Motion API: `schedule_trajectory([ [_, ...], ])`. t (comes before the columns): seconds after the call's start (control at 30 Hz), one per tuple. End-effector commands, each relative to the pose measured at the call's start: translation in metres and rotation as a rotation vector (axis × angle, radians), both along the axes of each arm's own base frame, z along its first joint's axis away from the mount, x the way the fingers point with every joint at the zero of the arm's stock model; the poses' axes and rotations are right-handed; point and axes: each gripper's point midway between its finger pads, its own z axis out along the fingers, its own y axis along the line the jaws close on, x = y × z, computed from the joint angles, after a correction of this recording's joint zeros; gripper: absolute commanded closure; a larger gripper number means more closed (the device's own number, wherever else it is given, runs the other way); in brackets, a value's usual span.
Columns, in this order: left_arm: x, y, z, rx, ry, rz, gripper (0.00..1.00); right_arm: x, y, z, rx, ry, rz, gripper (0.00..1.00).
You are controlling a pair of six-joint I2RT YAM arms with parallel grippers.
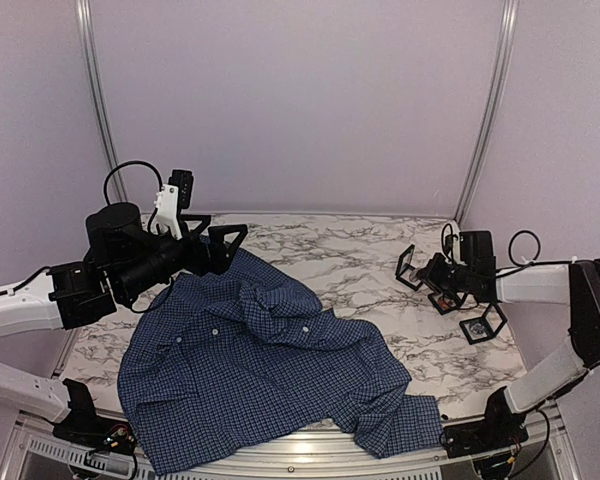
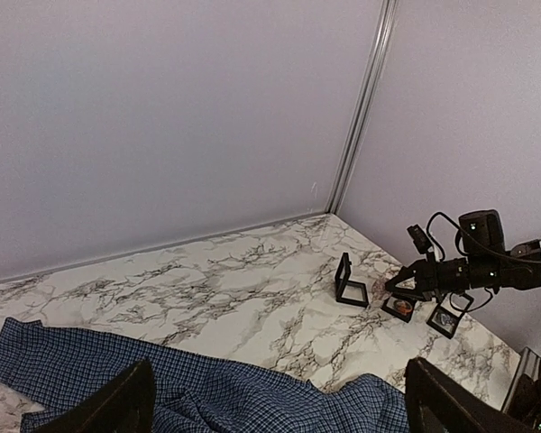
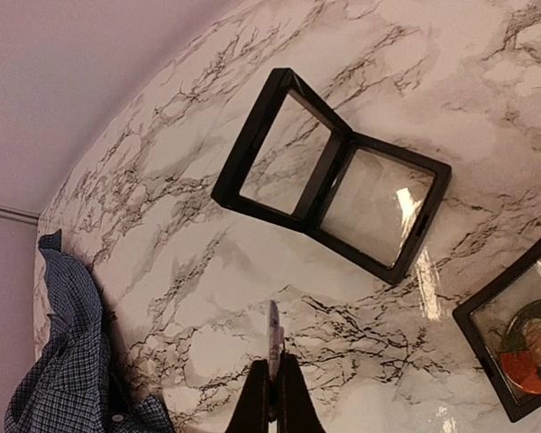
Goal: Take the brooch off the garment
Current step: Place the brooch in the brooch box.
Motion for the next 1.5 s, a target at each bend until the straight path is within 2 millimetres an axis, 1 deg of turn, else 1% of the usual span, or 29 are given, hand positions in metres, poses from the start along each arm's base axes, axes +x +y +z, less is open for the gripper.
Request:
schedule_trajectory([
  [0.0, -0.001, 0.001, 0.003, -0.006, 0.011, -0.009, 0.01, 0.024, -0.002, 0.009, -0.003, -0.055, 0.005, 1.00],
  [0.07, -0.001, 0.001, 0.002, -0.005, 0.016, -0.012, 0.01, 0.031, -0.004, 0.001, 0.000, -0.040, 0.003, 1.00],
  [0.23, -0.001, 0.001, 0.002, -0.013, 0.024, -0.011, 0.01, 0.048, -0.009, -0.007, 0.009, -0.040, -0.002, 1.00],
  [0.33, -0.001, 0.001, 0.001, -0.016, 0.030, -0.011, 0.01, 0.058, -0.010, -0.017, 0.009, -0.017, 0.005, 1.00],
  [0.43, 0.000, 0.002, 0.002, -0.021, 0.033, -0.006, 0.01, 0.065, -0.009, -0.021, 0.006, -0.015, 0.016, 1.00],
  [0.57, 0.000, 0.002, 0.002, -0.025, 0.038, -0.003, 0.01, 0.072, -0.013, -0.024, -0.004, -0.012, 0.007, 1.00],
  [0.73, 0.001, 0.000, 0.000, -0.026, 0.048, -0.003, 0.01, 0.078, -0.020, -0.029, -0.001, -0.004, -0.002, 1.00],
  [1.0, 0.002, -0.002, 0.001, -0.032, 0.054, -0.004, 0.01, 0.084, -0.021, -0.042, -0.005, 0.022, 0.008, 1.00],
  [1.23, 0.002, -0.002, 0.001, -0.036, 0.060, -0.004, 0.01, 0.085, -0.023, -0.051, -0.005, 0.039, 0.011, 1.00],
  [1.33, 0.002, -0.002, 0.002, -0.039, 0.061, -0.005, 0.01, 0.085, -0.024, -0.053, -0.003, 0.042, 0.011, 1.00],
  [1.47, 0.003, -0.003, 0.002, -0.037, 0.062, -0.004, 0.01, 0.087, -0.024, -0.051, -0.010, 0.040, 0.012, 1.00],
])
